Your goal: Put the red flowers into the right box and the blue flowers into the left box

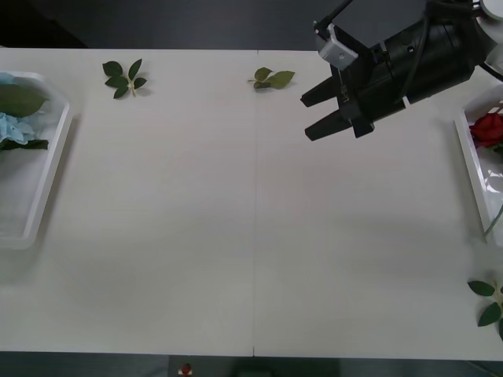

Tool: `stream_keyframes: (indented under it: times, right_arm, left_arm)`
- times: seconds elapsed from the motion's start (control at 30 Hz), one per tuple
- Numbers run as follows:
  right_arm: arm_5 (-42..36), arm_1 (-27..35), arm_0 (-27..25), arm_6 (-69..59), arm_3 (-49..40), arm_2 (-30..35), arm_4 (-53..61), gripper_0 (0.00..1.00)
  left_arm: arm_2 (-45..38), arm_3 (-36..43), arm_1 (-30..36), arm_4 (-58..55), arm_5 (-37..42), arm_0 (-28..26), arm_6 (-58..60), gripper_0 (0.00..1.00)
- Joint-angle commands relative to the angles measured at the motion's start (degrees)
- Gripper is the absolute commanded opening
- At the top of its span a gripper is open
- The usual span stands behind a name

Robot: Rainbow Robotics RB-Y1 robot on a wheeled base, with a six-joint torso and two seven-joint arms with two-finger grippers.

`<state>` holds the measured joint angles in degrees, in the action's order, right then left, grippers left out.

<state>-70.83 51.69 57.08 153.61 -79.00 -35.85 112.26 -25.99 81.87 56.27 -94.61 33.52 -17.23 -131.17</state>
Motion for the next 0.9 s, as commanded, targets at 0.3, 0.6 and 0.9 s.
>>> stream_keyframes:
  times: [0.3, 0.6, 0.9]
  right_arm:
    - [3.7, 0.2, 2.2, 1.4, -2.8, -1.7, -7.4, 0.65]
    - [7.4, 2.1, 1.0, 1.4, -4.9, -4.8, -7.4, 0.65]
    - [7.6, 3.2, 1.0, 1.4, -5.1, -5.7, -5.2, 0.65]
  left_arm:
    - [5.3, -11.2, 2.6, 1.2, -0.4, 4.9, 0.7, 0.00]
    - [5.6, -10.8, 2.7, 0.1, -0.4, 5.2, -0.1, 0.13]
    - [5.4, -8.9, 2.8, -4.1, 3.1, 5.2, -1.3, 0.89]
